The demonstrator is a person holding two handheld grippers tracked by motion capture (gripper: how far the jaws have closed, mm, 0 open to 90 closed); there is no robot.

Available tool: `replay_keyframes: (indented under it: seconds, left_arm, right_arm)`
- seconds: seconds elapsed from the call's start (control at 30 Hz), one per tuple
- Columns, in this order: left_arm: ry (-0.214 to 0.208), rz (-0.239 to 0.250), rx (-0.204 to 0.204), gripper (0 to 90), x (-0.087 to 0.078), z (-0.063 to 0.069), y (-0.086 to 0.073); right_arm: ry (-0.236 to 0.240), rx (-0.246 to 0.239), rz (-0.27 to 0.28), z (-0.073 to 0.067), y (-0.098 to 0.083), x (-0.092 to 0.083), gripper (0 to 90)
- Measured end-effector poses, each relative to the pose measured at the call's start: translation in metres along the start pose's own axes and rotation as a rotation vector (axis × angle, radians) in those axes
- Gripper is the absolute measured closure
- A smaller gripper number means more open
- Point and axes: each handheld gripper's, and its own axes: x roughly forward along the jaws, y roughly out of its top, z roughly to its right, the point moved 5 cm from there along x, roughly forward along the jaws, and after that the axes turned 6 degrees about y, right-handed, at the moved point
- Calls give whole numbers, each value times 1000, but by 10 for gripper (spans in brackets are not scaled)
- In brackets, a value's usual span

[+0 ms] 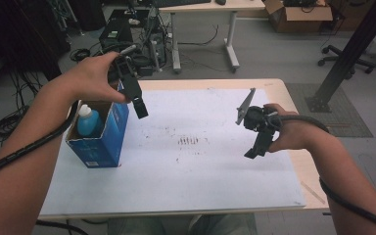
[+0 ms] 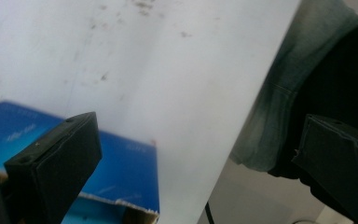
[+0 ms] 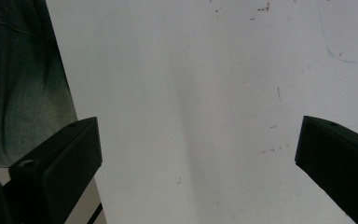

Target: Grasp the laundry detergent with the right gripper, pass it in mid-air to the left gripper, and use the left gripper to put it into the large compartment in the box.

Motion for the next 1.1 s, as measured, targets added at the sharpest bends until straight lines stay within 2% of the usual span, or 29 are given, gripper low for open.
replay_keyframes:
  seconds: [0.07,0.1,0.27,0.37,0.5,0.8,0.97,1.1]
  left_arm:
    - [5,0,74,2,0,4,4]
    - [-9,-4,98,2,0,7,6]
    - [-19,-31,190,2,7,14,12]
    - [-33,-43,232,2,14,16,15]
    - [-27,-79,268,2,26,16,16]
    - [-27,-68,334,2,40,24,16]
    - [-24,-69,347,2,46,27,16]
    - [-23,-79,341,2,51,26,18]
  right_arm:
    - [0,-4,-5,-1,2,0,3]
    - [-1,-7,-7,-1,4,0,3]
    - [0,-23,-22,-3,9,2,3]
    - [0,-29,-28,-3,11,3,3]
    - [0,-18,-35,-2,12,3,3]
    - [-6,-10,-38,0,15,0,3]
    - [-5,-9,-58,1,17,1,3]
    - [-8,-22,-68,2,20,2,3]
